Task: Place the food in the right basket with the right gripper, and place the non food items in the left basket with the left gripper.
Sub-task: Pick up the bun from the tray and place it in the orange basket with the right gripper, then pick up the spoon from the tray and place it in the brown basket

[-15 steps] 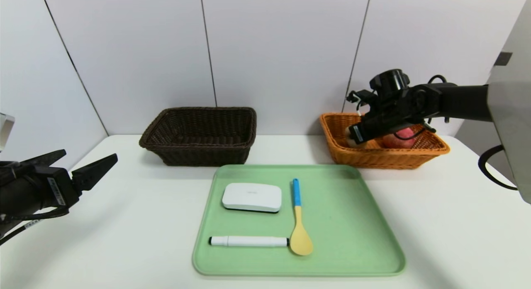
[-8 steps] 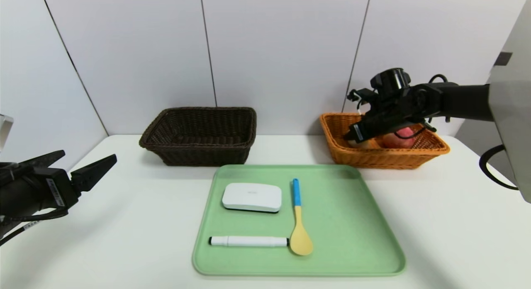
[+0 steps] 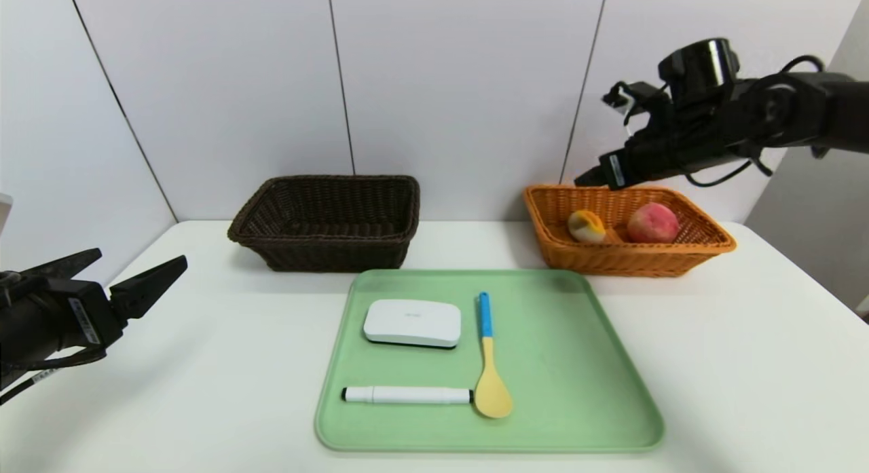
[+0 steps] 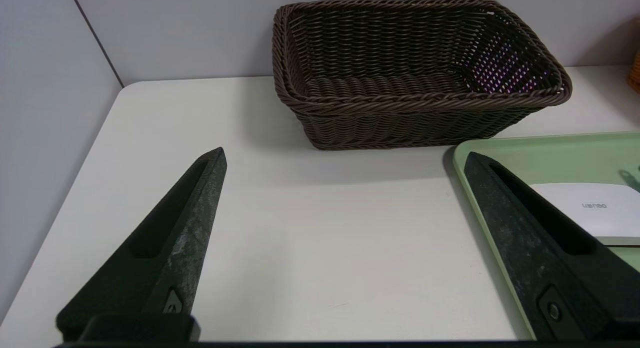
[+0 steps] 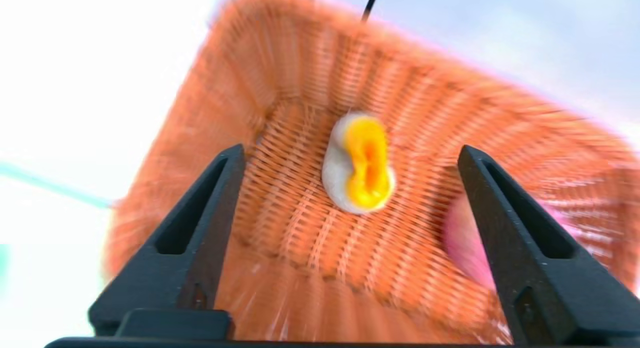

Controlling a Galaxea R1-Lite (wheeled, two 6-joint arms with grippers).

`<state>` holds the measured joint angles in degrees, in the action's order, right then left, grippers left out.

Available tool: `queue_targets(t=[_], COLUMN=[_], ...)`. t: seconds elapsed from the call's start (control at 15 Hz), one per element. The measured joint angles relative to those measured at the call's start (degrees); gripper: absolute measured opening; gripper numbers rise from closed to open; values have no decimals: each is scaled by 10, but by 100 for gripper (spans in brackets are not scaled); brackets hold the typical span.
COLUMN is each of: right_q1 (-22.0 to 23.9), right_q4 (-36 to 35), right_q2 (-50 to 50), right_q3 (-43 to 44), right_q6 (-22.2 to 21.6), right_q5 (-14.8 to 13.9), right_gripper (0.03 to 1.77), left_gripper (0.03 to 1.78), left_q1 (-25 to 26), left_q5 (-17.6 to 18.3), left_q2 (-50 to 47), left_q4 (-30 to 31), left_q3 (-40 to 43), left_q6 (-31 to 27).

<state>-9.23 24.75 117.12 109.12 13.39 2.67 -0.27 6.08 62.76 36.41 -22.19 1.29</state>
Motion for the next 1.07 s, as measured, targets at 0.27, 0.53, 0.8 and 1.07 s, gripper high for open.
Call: queue_targets(t=[0.27, 0.53, 0.8, 1.07], right_q1=[-77, -198, -296, -337], right_q4=[74, 179, 198, 226], right_q2=[-112, -161, -136, -70], right_q3=[-32, -42, -43, -52], right_q6=[-56, -169, -321, -451], right_q5=[1, -30, -128, -193], right_gripper=[158, 164, 167, 168], left_gripper=[169, 169, 169, 169], left_q1=[0, 0, -1, -1], left_q5=[3, 3, 4, 3], left_q2=[-2, -2, -3, -4], left_q4=[0, 0, -1, 0], left_q3=[4, 5, 7, 15], left_q6=[-2, -4, -5, -5])
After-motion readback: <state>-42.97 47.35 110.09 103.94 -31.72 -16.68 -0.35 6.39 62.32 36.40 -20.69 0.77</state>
